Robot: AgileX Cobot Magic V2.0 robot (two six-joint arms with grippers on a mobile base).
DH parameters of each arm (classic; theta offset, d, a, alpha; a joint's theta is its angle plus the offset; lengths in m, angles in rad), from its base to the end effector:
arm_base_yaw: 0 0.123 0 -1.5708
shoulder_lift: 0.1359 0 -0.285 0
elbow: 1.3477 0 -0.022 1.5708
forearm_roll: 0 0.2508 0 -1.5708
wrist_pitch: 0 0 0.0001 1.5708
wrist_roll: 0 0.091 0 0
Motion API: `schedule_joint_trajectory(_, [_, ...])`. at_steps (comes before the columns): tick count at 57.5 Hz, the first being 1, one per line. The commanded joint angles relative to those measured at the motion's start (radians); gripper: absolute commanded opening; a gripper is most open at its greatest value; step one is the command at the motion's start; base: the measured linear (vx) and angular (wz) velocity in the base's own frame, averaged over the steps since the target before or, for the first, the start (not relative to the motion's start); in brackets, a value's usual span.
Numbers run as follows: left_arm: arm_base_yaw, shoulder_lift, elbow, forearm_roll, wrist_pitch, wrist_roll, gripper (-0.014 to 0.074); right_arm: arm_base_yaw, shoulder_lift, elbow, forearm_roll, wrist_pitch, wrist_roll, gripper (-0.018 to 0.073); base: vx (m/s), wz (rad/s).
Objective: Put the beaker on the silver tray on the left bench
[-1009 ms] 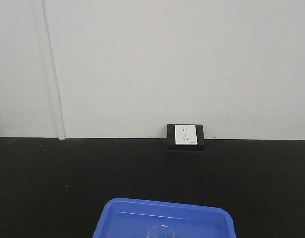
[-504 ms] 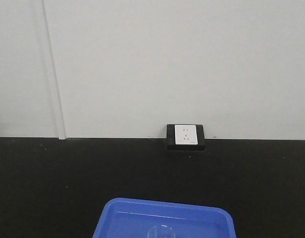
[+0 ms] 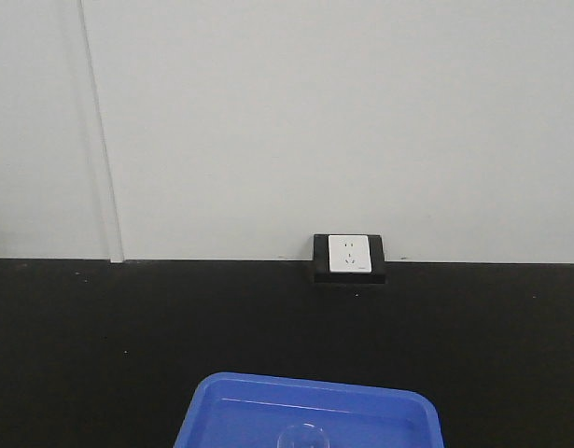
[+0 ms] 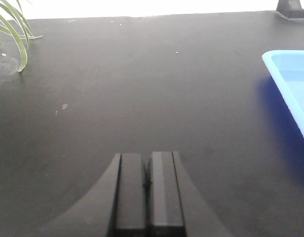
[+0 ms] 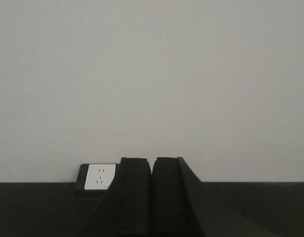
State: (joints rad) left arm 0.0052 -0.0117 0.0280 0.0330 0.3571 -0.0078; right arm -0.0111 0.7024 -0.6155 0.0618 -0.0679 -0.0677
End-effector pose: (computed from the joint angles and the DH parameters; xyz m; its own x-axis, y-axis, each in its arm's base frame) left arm 0.0531 0.0013 0.1722 -0.2824 0.0216 -0.9590 -0.0097 0.9996 0.0254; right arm 0.1510 -0.0021 0.3631 0.0679 -0.0068 -0.9977 0.0157 0.9999 -0.0057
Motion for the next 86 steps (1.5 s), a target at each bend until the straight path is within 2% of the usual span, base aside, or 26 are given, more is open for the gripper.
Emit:
schedule_joint_trajectory(1, [-0.006, -0.016, 0.028, -0.001, -0.077, -0.001, 0.0001, -0.003, 0.092, -0.079, -0.005, -0.072, -0.011, -0.0008, 0.00, 0.00])
schedule_joint_trajectory(16, [-0.006, -0.016, 0.028, -0.001, -0.077, -0.001, 0.0001, -0.003, 0.202, -0.092, -0.005, -0.115, -0.011, 0.0007, 0.00, 0.00])
schedule_joint_trajectory(28, [-0.006, -0.016, 0.028, -0.001, -0.077, -0.001, 0.0001, -0.003, 0.202, -0.090, -0.005, -0.113, -0.011, 0.0118, 0.00, 0.00])
schedule_joint_trajectory(39, [-0.006, -0.016, 0.028, -0.001, -0.077, -0.001, 0.0001, -0.003, 0.202, -0.090, -0.003, -0.102, -0.009, 0.0385, 0.00, 0.00])
schedule_joint_trajectory(46, [-0.006, -0.016, 0.028, -0.001, -0.077, -0.001, 0.0001, -0.003, 0.202, -0.090, 0.000, -0.106, -0.004, 0.0603, 0.00, 0.00])
schedule_joint_trajectory(52, [-0.006, -0.016, 0.028, -0.001, -0.077, -0.001, 0.0001, -0.003, 0.202, -0.090, 0.000, -0.105, -0.005, 0.0726, 0.00, 0.00])
schedule_joint_trajectory(57, [-0.006, -0.016, 0.028, -0.001, -0.077, -0.001, 0.0001, -0.003, 0.202, -0.090, 0.002, -0.110, 0.005, 0.0726, 0.00, 0.00])
schedule_joint_trajectory(70, [-0.006, -0.016, 0.028, -0.001, -0.077, -0.001, 0.0001, 0.005, 0.258, -0.090, -0.014, -0.162, 0.121, 0.0685, 0.00, 0.00])
schedule_joint_trajectory(78, [-0.006, -0.016, 0.028, -0.001, -0.077, -0.001, 0.0001, 0.086, 0.364, -0.086, -0.041, -0.161, 0.124, 0.0628, 0.00, 0.00])
schedule_joint_trajectory(86, [-0.006, -0.016, 0.028, -0.001, -0.077, -0.001, 0.0001, 0.209, 0.499, -0.086, -0.136, -0.208, 0.101, 0.0570, 0.00, 0.00])
